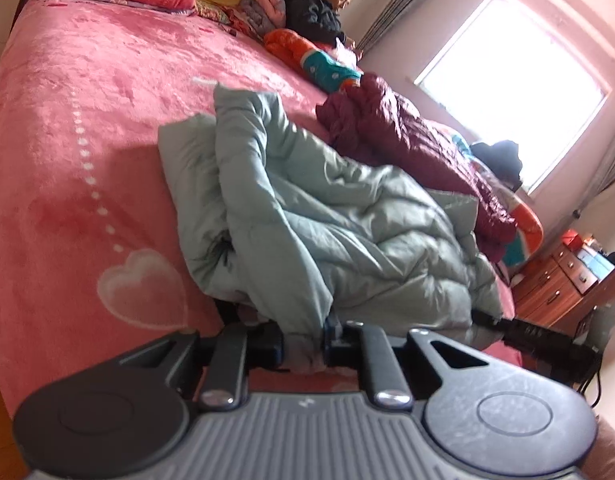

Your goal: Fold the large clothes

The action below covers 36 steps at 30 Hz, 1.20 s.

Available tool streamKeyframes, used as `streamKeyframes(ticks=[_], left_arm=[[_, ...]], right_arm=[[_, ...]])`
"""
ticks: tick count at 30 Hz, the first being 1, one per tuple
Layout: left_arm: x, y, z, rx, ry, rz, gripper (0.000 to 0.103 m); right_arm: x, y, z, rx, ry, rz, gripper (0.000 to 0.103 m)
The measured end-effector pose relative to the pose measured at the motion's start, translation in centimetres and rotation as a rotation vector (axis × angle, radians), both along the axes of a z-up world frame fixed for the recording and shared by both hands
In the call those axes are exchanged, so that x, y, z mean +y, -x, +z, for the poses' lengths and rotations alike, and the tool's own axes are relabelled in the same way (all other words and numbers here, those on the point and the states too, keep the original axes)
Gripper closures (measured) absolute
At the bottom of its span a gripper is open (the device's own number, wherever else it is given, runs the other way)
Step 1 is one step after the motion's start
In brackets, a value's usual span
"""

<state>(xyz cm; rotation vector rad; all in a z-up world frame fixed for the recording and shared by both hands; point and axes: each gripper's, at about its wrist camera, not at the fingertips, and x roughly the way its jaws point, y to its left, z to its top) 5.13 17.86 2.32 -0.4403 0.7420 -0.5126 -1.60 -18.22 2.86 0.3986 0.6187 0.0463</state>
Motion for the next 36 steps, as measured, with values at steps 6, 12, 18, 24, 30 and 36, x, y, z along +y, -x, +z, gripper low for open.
streamKeyframes(ticks=[6,12,18,24,30,36], left_arm=[[1.0,1.2,0.7,0.031,-0.009,-0.015,0.092],[2.2,2.9,1.3,0.095,0.005,-0.042,0.094],[3.5,6.0,2.1,0.117,0.033,-0.067,0.096],[4.8,8.9,3.0,0.109,0.054,-0.071,0.098],[4.8,10.2,3.6,0.082,0.039,-0.093,0.099],[3.5,10.6,4.8,0.031,-0.011,-0.107,0.099]], right_arm=[[1.0,2.9,0.4,0.036,0.045,-0.055,0.080],[1.0,7.0,0.9,0.079,0.050,-0.100,0.083],[1.2,11.7,1.9,0.093,0.020,-0.142,0.084],[1.9,17.0,3.6,0.076,-0.020,-0.170,0.084],[3.3,20.2,4.8,0.086,0.007,-0.198,0.084],[2.3,20.0,4.5,0.126,-0.017,-0.262,0.055]])
